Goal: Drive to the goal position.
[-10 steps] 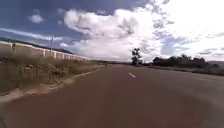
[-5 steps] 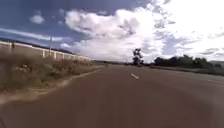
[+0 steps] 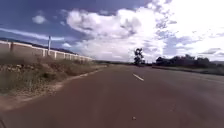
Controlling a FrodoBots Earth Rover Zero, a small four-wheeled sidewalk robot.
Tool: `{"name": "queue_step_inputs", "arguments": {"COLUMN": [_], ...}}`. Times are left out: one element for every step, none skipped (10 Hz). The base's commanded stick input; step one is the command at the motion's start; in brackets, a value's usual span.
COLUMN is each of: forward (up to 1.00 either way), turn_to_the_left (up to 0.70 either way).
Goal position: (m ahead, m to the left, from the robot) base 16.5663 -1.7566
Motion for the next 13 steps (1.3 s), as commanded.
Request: {"name": "queue_step_inputs", "arguments": {"forward": [1.0, 1.0, 1.0, 1.0, 1.0, 1.0, 1.0, 1.0, 1.0, 1.0, 1.0, 1.0, 1.0], "turn_to_the_left": [0.0, 0.0, 0.0, 0.0, 0.0, 0.0, 0.0, 0.0, 0.0, 0.0, 0.0, 0.0, 0.0]}}
